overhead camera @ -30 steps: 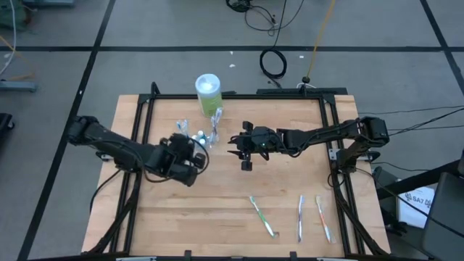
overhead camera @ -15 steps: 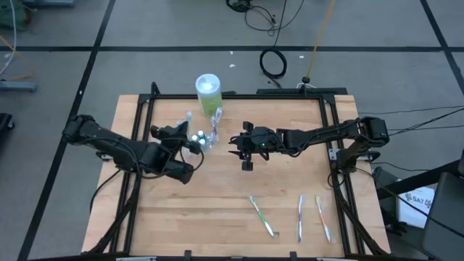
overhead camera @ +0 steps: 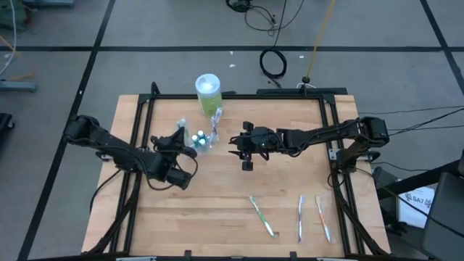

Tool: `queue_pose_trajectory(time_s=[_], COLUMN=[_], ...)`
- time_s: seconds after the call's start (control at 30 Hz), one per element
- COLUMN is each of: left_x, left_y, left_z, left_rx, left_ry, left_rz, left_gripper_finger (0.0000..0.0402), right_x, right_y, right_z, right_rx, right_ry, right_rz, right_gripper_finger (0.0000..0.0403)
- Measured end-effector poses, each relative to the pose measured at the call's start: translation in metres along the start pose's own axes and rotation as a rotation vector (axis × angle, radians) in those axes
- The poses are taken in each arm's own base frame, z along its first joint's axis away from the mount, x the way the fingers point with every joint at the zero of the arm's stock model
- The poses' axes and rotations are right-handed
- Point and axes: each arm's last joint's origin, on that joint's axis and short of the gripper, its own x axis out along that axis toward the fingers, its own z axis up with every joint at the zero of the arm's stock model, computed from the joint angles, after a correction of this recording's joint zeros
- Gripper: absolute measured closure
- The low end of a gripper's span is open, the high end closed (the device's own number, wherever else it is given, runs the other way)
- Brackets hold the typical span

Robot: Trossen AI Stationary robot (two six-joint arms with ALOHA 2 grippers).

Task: Pick & Place toothbrushing station
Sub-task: Put the top green toothbrush into the transparent organizer

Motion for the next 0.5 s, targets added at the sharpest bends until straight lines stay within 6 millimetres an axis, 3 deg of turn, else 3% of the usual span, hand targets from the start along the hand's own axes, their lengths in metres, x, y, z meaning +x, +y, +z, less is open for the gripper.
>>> queue_pose_trajectory(time_s=[0.5], left_x=[-0.0097], left_y=[-0.0089], left_z=[-0.0097], left_rx=[0.191], left_ry=[0.231], left_rz=[-0.089], left_gripper_finger=[0.0396], right_x=[0.0], right_y=[-0.0001], right_z=[0.0], right_rx=[-0.012], right_ry=[0.0], right_rz=[0.0], right_gripper_finger=[0.0261])
